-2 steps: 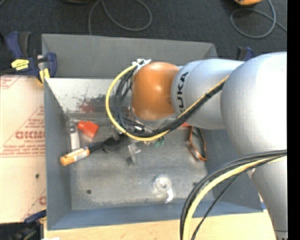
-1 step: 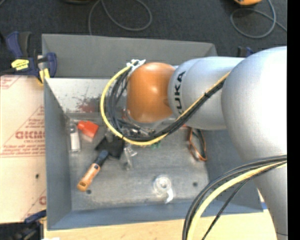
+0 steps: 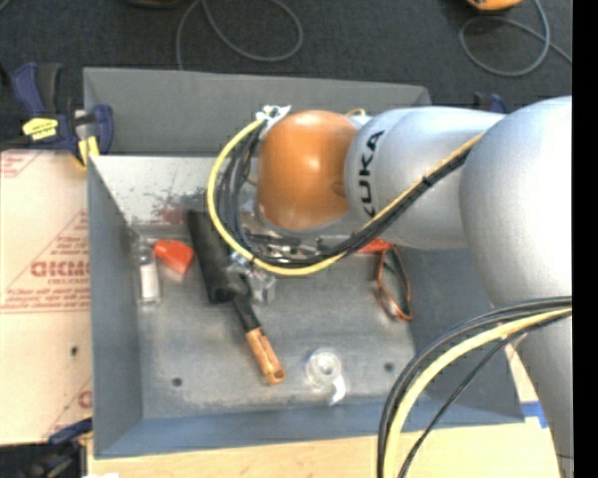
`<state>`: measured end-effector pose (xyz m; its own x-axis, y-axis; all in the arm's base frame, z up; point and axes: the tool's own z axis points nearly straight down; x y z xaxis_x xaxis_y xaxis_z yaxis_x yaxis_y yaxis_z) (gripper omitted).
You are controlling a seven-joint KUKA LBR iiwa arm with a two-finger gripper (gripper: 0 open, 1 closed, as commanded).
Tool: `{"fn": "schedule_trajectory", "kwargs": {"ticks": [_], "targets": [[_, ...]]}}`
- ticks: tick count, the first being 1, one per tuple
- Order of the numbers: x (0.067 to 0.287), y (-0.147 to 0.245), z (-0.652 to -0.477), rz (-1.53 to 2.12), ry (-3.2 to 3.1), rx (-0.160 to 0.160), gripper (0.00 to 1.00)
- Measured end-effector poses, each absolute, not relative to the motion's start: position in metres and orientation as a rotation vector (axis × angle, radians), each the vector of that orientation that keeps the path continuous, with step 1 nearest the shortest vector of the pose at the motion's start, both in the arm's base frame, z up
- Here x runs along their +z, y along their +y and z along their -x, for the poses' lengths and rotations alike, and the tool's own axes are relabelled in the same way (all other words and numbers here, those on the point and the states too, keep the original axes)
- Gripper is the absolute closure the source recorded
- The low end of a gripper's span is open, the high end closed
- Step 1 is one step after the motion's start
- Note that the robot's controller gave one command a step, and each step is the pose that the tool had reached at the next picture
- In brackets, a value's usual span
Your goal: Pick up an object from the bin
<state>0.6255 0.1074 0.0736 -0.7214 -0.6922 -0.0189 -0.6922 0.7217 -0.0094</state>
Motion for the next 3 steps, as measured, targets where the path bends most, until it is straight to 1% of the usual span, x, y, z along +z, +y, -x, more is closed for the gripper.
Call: {"fn": "schedule_trajectory", "kwargs": {"ticks": [2, 3], "targets": [[0.0752, 0.1075, -0.6253, 1.161, 2.896, -0.001, 1.0], [0.0821, 0.1074, -0.6244, 1.16, 2.898, 0.0, 1.0]]}}
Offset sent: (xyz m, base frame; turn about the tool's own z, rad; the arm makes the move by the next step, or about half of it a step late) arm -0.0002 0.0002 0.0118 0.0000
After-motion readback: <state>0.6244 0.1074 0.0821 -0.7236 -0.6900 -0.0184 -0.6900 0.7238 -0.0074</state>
